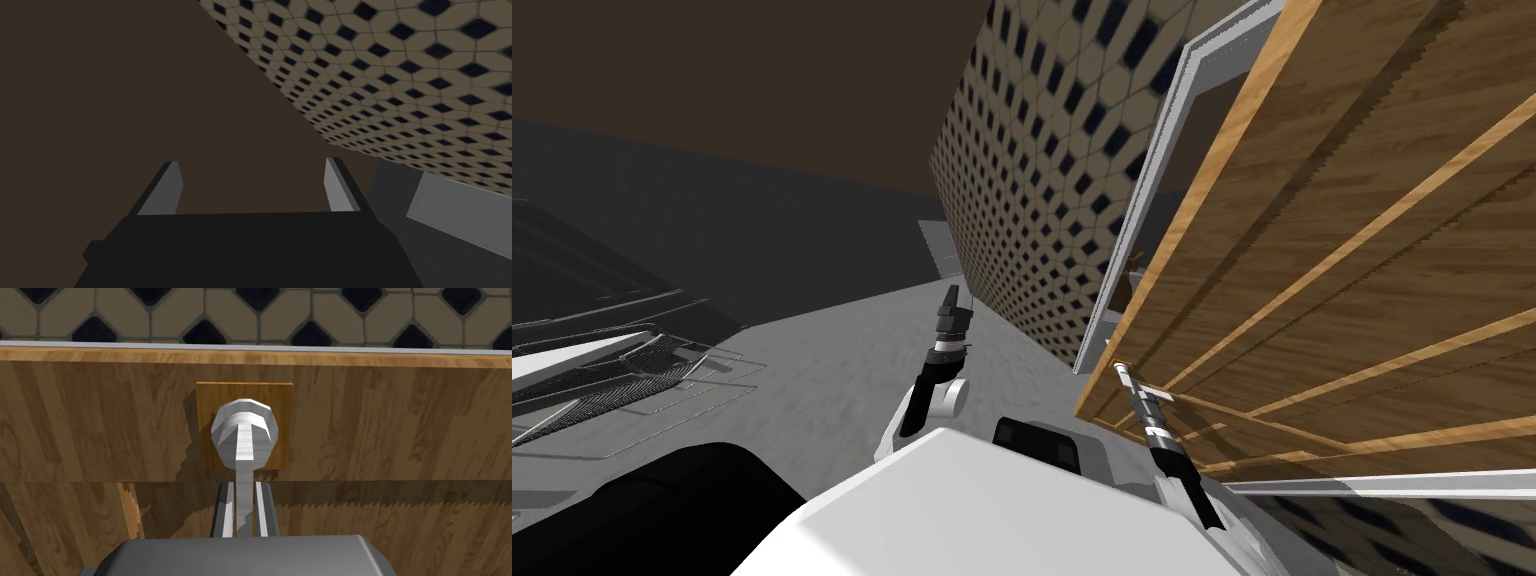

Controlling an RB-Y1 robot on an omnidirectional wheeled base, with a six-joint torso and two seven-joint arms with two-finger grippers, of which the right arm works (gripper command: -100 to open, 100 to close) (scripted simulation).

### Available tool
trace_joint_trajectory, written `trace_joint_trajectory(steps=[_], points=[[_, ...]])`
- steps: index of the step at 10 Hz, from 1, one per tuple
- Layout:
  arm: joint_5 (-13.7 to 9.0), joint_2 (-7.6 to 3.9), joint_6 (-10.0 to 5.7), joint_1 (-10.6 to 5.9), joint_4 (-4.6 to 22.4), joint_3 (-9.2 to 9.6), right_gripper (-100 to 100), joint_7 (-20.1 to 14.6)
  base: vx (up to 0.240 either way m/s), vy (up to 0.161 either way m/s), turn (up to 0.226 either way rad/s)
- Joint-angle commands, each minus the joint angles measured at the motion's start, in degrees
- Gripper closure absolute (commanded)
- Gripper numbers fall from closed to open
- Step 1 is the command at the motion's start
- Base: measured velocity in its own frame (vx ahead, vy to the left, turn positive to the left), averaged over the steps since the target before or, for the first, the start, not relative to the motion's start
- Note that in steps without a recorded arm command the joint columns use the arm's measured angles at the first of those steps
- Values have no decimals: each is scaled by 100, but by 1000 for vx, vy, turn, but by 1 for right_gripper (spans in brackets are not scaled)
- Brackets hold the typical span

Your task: Pull the door open

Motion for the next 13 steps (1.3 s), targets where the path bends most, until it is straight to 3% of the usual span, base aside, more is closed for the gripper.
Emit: trace_joint_trajectory(steps=[1,10,12,13], points=[[0,0,0,0,0,0,100,0,-122,-16,13],[161,-123,-252,-77,167,373,100,-264,-207,-73,120],[165,-123,-232,-76,145,380,100,-261,-142,-55,42],[190,-193,-388,33,177,451,100,-352,-131,-32,148]])
